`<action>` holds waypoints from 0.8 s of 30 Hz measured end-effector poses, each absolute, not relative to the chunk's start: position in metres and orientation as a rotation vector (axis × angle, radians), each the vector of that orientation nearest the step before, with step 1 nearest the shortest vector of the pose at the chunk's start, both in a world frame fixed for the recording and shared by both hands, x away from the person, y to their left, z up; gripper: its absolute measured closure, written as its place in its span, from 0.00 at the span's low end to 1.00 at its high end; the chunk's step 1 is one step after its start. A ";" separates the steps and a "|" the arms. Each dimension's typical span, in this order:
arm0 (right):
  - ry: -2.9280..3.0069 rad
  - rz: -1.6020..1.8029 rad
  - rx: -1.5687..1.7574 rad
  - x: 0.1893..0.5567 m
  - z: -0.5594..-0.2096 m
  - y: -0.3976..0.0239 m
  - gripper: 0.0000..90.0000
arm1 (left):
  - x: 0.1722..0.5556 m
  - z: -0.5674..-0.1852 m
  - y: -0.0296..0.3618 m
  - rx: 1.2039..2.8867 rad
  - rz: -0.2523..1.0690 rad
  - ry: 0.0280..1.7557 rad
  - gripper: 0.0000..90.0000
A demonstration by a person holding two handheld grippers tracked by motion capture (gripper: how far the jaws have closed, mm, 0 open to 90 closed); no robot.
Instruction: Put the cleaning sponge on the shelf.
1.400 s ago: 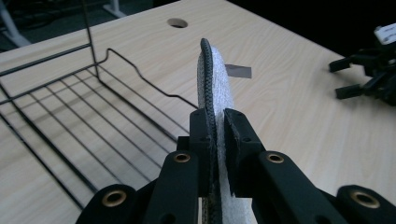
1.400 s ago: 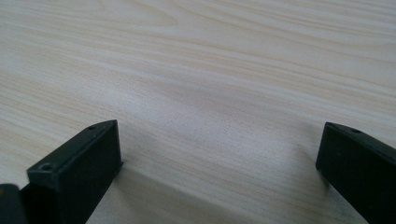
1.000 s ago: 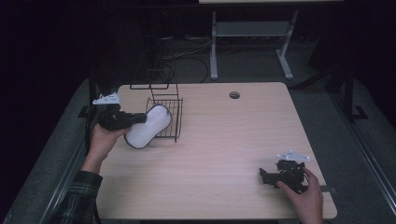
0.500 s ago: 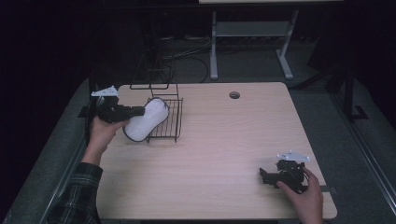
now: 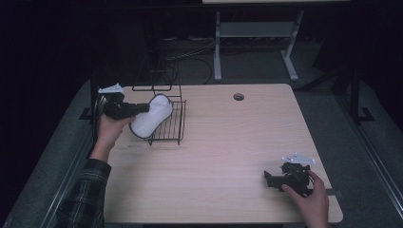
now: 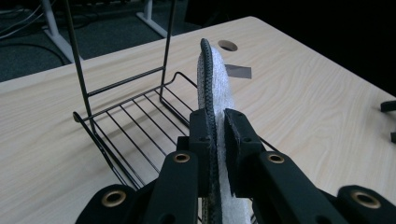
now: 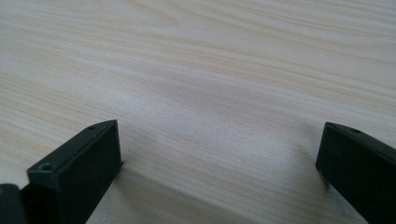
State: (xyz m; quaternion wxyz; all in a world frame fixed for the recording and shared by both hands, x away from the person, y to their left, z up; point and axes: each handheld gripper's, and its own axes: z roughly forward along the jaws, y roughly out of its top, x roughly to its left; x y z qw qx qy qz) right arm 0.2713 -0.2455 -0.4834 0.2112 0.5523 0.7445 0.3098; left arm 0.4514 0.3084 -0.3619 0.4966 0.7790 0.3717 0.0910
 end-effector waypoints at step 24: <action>2.069 0.861 1.534 0.271 -0.483 -0.245 0.00 | 0.491 -0.389 0.282 1.882 0.155 0.959 0.90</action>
